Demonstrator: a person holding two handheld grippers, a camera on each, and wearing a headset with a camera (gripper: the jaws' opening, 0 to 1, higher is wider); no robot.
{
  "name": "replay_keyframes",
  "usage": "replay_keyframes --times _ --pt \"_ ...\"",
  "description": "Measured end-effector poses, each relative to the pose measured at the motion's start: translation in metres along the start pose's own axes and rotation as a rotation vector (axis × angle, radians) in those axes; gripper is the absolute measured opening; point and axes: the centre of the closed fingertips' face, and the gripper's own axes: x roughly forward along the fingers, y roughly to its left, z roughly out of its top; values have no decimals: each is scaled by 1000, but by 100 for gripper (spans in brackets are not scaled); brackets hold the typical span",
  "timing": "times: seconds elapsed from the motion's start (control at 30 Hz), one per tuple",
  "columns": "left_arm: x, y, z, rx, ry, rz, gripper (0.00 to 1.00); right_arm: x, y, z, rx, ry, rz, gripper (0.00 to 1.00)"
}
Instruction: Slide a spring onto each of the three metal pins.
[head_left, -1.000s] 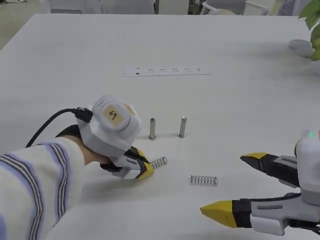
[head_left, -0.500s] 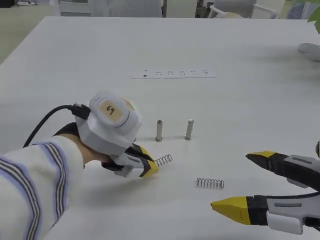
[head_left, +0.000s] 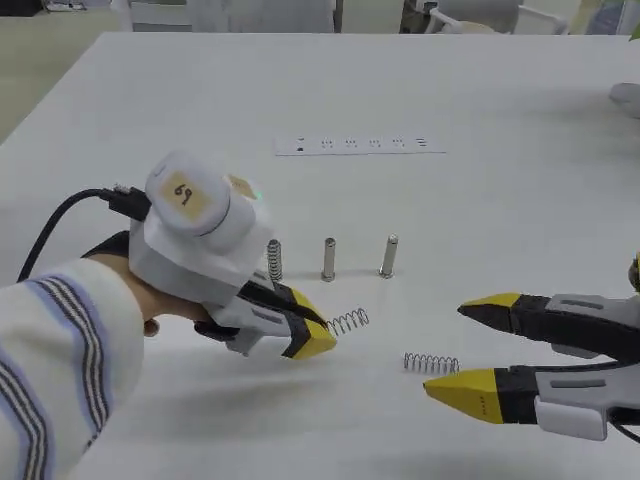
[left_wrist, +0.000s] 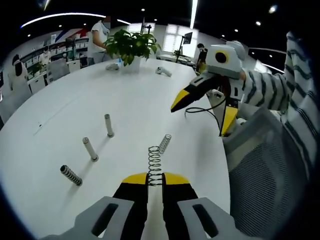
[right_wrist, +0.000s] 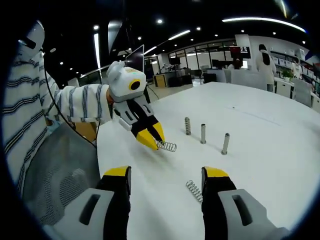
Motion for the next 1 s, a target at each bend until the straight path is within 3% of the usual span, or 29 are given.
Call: replay_keyframes --times 0.1,0.17,0.3,0.57,0.7,1.0 --pt "-3 -2 1 49 6 9 2 5 2 3 -7 1 24 50" --pt "-4 -6 1 46 4 -6 2 9 5 5 -5 2 45 45" --pt "-3 -16 -2 97 16 -49 2 16 9 9 -43 11 83 41" --pt "-5 -24 3 114 -7 -67 2 26 15 5 -86 59 147 29" --pt "-6 -27 6 121 -16 -78 2 29 18 7 -71 48 165 20" --pt "-8 -38 6 132 -21 -111 2 33 21 6 -66 53 190 11"
